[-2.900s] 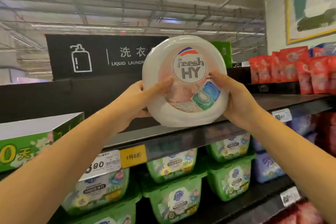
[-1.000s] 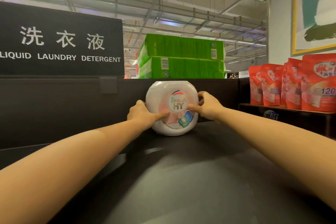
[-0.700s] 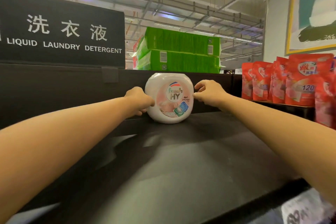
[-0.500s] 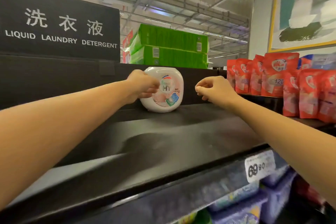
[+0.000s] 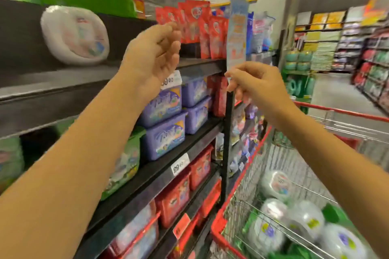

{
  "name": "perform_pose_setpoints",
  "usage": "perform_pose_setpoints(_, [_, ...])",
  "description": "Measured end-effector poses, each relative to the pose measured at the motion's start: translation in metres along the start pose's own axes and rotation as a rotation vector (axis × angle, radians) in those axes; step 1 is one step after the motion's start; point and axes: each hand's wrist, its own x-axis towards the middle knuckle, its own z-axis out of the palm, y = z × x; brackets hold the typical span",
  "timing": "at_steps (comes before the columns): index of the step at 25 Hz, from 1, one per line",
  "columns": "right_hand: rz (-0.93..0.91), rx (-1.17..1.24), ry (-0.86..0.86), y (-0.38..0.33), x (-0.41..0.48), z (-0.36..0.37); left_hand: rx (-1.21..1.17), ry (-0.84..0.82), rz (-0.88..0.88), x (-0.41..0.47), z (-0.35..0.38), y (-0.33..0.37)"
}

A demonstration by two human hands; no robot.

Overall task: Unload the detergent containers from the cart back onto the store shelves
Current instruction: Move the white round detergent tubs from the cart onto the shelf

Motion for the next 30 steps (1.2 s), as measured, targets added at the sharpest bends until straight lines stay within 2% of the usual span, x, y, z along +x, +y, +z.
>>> perform_pose_setpoints(6, [0.276, -0.106, 0.202, 0.048, -0.112, -0.13, 0.178, -0.058, -0.189, -0.063, 0.038, -0.134])
perform_pose_setpoints(11, [0.501, -0.186, 0.35, 0.108, -0.175, -0.211, 0.259, -0.148, -0.401, -0.068, 0.082, -0.254])
perform_pose_setpoints(16, [0.735, -0.214, 0.405, 0.2, -0.203, -0.27, 0.381, -0.303, -0.574, -0.054, 0.138, -0.378])
perform_pose_setpoints(19, [0.897, -0.189, 0.408, 0.269, -0.203, -0.288, 0.476, -0.358, -0.65, -0.036, 0.154, -0.446])
perform_pose_setpoints(22, [1.054, -0.165, 0.39, 0.335, -0.206, -0.288, 0.569, -0.343, -0.722, -0.01, 0.15, -0.511])
perform_pose_setpoints(25, [1.192, -0.247, 0.364, 0.396, -0.21, -0.279, 0.654, -0.364, -0.821, 0.019, 0.143, -0.574])
perform_pose_setpoints(30, [1.266, -0.423, 0.288, 0.474, -0.197, -0.268, 0.784, -0.474, -0.953, 0.064, 0.143, -0.686])
